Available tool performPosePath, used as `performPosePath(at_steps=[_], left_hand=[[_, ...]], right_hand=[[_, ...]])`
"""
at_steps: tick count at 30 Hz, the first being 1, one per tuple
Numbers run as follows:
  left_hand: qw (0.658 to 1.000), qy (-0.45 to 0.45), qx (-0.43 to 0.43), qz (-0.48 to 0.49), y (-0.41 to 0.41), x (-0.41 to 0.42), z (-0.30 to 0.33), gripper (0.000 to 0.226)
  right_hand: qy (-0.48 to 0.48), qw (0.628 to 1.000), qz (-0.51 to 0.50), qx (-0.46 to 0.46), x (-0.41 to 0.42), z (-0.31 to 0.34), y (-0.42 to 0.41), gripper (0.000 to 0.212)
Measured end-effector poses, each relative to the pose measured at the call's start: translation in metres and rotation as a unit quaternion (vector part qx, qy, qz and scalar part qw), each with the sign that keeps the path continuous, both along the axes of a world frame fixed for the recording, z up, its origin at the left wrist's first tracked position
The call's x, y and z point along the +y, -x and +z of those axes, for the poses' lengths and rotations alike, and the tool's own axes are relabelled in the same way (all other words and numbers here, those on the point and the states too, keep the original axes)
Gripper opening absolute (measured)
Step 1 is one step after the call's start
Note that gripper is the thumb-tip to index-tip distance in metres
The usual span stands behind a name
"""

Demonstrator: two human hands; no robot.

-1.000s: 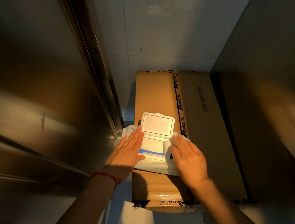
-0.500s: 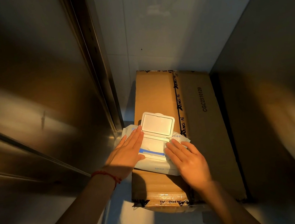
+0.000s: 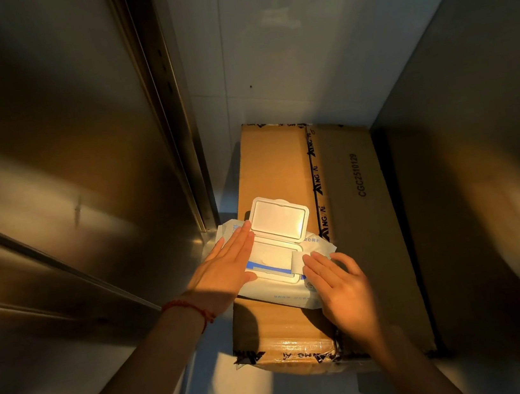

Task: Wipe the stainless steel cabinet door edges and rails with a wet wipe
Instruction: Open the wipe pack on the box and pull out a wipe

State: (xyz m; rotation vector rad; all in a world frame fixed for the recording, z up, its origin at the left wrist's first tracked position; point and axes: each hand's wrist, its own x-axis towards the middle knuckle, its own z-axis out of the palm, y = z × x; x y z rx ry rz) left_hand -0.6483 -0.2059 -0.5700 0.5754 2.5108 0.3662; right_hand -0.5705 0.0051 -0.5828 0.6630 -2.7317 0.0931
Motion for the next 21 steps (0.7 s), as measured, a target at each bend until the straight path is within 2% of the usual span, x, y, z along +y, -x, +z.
performPosePath(at_steps=[4, 8, 14, 21], left_hand=[[1.000, -0.003, 0.002, 0.002, -0.001, 0.000, 0.003, 0.081], [1.000, 0.003, -0.001, 0.001, -0.001, 0.001, 0.006, 0.081], [1.000, -0.012, -0.019, 0.009, -0.003, 0.001, 0.013, 0.080], [1.000, -0.005, -0.002, -0.007, 0.000, 0.000, 0.004, 0.080]], right_hand=[[0.015, 0.999, -0.040, -0.012, -0.008, 0.005, -0.004, 0.052], [0.039, 0.995, -0.085, -0.014, -0.019, 0.009, -0.008, 0.040], [0.035, 0.990, -0.131, -0.044, -0.028, 0.016, -0.008, 0.057], [0.043, 0.991, -0.126, -0.015, -0.043, 0.020, -0.001, 0.053]])
